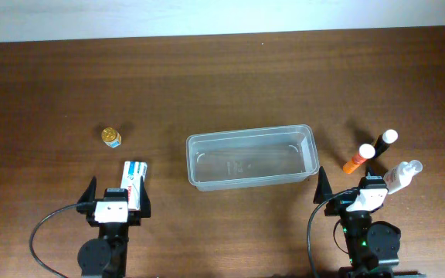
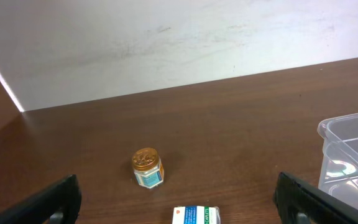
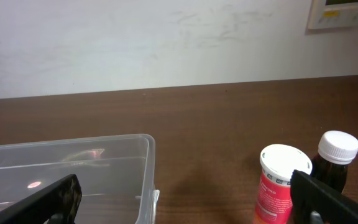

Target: Pack container

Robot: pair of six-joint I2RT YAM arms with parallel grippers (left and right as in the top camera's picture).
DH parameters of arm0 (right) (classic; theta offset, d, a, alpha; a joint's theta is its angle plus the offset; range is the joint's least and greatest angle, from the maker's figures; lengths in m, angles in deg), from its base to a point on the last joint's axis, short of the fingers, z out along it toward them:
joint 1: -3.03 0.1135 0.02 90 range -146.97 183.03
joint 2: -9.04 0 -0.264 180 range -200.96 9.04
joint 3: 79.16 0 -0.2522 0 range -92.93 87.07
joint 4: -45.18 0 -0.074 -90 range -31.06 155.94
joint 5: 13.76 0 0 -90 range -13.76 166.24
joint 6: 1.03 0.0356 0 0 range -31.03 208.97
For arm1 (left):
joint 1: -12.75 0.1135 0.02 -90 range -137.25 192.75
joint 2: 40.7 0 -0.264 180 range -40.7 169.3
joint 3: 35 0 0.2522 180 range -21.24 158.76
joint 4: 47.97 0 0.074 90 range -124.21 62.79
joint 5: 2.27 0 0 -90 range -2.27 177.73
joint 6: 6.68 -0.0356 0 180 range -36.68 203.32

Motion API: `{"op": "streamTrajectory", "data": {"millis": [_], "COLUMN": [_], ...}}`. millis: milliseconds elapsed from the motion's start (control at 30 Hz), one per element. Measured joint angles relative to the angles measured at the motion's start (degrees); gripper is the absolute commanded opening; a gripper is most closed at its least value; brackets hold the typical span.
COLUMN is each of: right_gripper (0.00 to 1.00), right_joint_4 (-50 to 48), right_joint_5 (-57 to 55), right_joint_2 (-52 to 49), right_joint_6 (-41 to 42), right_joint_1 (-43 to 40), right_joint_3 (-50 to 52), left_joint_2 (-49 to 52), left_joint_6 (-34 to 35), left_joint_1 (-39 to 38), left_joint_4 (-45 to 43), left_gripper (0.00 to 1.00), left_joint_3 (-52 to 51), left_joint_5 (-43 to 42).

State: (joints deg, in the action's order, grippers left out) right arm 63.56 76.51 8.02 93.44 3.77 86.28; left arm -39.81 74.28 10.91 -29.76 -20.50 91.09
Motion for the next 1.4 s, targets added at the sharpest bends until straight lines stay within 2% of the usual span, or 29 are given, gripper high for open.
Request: {"op": "streamTrajectory", "data": {"millis": [500, 633, 833, 1000, 1167, 1267, 1400], "right_gripper": [0.98, 0.98, 0.98, 0.98, 0.98, 0.98, 0.98], "right_joint_4": [0.0, 0.35, 9.7, 19.91, 33.35, 44.81, 52.81], "right_joint_5": [0.02, 0.04, -0.42, -2.16, -2.8, -3.17, -3.28], "right_joint_2": [0.0, 0.0, -3.28, -14.88, -33.38, -47.34, -58.97], "right_joint_6": [0.92, 2.69, 3.26, 3.26, 3.23, 3.23, 3.21], "right_joint_1": [0.0, 0.0, 0.0, -0.02, -0.02, -0.13, -0.22], "right_joint_3": [0.0, -0.07, -5.6, -20.96, -41.99, -57.07, -68.94], "left_joint_2": [0.0, 0.0, 0.39, 5.88, 18.14, 29.35, 44.35], "left_joint_6": [0.13, 4.79, 8.31, 8.9, 8.9, 8.9, 8.92], "left_joint_1": [0.0, 0.0, 0.0, 0.0, 0.0, 0.0, 0.0], "left_joint_4": [-0.59, -0.17, 4.94, 8.41, 9.77, 16.85, 31.04], "left_gripper": [0.99, 0.99, 0.99, 0.99, 0.99, 0.99, 0.99], "left_joint_3": [0.0, 0.0, 2.93, 11.76, 23.91, 33.88, 47.06], "left_joint_5": [0.0, -0.04, -0.2, -0.2, -0.17, -0.17, -0.17]}}
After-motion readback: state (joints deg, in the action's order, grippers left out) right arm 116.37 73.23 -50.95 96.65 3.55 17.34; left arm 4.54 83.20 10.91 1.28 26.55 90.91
